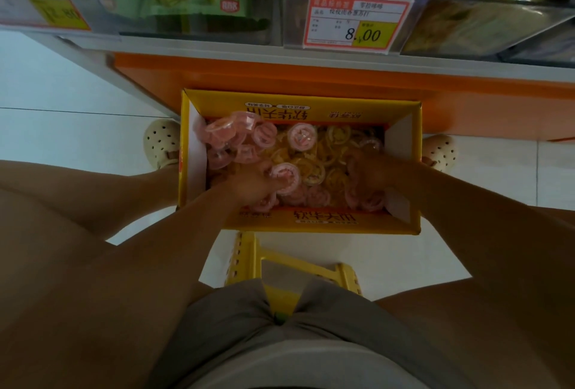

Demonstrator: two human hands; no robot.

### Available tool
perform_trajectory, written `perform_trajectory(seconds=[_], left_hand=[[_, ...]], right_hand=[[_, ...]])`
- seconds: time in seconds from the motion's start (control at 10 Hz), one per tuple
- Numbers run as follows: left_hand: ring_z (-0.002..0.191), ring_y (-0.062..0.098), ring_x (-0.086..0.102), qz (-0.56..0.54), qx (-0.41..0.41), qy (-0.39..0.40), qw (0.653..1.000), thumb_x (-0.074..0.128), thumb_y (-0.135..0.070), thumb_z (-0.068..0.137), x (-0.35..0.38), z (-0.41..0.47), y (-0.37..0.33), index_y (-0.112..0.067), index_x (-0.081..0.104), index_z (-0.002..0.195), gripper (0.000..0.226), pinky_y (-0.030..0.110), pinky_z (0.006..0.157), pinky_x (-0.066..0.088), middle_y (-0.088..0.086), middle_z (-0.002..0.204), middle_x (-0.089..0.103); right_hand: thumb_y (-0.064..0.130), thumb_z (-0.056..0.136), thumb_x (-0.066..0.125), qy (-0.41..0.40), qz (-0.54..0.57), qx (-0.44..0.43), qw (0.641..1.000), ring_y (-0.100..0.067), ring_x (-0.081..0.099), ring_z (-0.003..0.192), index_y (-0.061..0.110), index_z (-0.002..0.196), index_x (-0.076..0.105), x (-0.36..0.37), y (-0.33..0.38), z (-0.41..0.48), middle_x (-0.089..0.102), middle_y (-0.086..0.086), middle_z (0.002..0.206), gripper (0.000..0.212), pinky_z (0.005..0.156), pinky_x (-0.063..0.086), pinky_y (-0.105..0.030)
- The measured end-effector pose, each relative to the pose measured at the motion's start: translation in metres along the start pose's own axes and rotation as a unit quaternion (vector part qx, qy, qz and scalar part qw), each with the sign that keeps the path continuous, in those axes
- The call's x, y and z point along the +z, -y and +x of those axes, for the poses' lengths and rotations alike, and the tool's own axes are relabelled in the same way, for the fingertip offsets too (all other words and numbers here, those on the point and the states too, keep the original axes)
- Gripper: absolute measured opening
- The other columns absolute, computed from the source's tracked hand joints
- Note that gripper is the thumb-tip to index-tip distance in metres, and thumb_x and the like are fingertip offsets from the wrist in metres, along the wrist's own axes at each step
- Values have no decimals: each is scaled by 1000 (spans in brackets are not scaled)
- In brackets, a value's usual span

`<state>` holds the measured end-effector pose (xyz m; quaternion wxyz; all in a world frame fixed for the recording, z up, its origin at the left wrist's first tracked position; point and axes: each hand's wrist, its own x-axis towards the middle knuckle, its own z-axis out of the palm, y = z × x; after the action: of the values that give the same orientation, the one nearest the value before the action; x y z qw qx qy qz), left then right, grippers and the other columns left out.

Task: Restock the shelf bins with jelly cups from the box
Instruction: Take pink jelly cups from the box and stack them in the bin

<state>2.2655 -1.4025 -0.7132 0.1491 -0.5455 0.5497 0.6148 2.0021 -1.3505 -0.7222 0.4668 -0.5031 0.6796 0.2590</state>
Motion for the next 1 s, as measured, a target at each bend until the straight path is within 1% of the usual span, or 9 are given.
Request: perform_trajectory(seconds=[0.1, 0.2, 0.3, 0.4, 0.5, 0.6, 0.7, 0.8, 1.0], left_hand=[[91, 18, 65, 27, -5, 2, 1000, 64, -46, 88, -2, -5, -4, -21, 59, 113, 35, 34, 77, 52, 3, 102, 68], [89, 15, 65, 34, 18, -5, 999, 63, -50, 88, -3, -6, -3, -25, 60, 117, 39, 28, 69, 48, -2, 98, 69], [88, 16, 66, 25, 27, 0, 999, 64, -50, 87, 0, -6, -1, -24, 59, 121, 43, 28, 68, 47, -1, 98, 69], [91, 16, 65, 20, 27, -3, 999, 63, -48, 89, 2, -10, -4, -24, 59, 122, 40, 32, 74, 51, -1, 105, 68], [95, 13, 62, 25, 28, -12, 999, 62, -50, 89, 3, -14, -7, -27, 58, 122, 40, 31, 75, 50, -3, 111, 65], [95, 13, 61, 21, 31, -12, 999, 62, -49, 89, 4, -14, -6, -29, 57, 121, 38, 28, 70, 46, -3, 113, 64], [99, 14, 60, 6, 31, -17, 999, 62, -48, 89, 5, -15, -5, -26, 57, 124, 42, 28, 72, 47, -2, 118, 63], [95, 12, 57, 7, 28, -21, 999, 61, -46, 91, 6, -17, -8, -23, 54, 128, 44, 23, 67, 44, -3, 117, 60], [95, 10, 57, 22, 40, -22, 999, 61, -47, 90, 6, -18, -12, -23, 55, 128, 45, 24, 68, 43, -3, 117, 61]], right_hand=[[26, 76, 77, -28, 35, -21, 999, -36, 31, 139, 22, 149, 26, 15, -7, -3, 21, -12, 155, 89, 111, 32, -45], [25, 75, 75, -89, 93, -48, 991, -33, 41, 130, 29, 143, 33, 27, -14, -1, 31, -12, 148, 80, 105, 42, -44], [10, 86, 66, -74, 299, -91, 947, -12, 66, 87, 23, 127, 49, 30, -13, -8, 62, -13, 111, 46, 64, 56, -28], [11, 90, 65, -110, 356, -92, 923, -11, 65, 80, 19, 114, 56, 31, -10, -13, 64, -9, 97, 27, 57, 48, -18], [2, 88, 64, -116, 358, -91, 922, 9, 58, 52, 13, 124, 54, 39, -15, -10, 57, -11, 99, 38, 43, 39, -9], [-7, 85, 63, -106, 375, -86, 917, 6, 63, 71, 9, 132, 47, 42, -16, -11, 57, -15, 102, 52, 57, 49, -13], [4, 78, 74, -101, 297, -77, 946, -17, 45, 125, 18, 138, 43, 40, -14, -7, 44, 0, 136, 69, 103, 44, -34], [12, 75, 77, -80, 274, -63, 956, -24, 34, 132, 25, 142, 40, 40, -12, -10, 32, 0, 144, 77, 104, 44, -41], [10, 82, 69, -94, 294, -72, 949, -19, 51, 105, 23, 135, 48, 48, -2, -9, 49, -9, 133, 58, 67, 48, -17]])
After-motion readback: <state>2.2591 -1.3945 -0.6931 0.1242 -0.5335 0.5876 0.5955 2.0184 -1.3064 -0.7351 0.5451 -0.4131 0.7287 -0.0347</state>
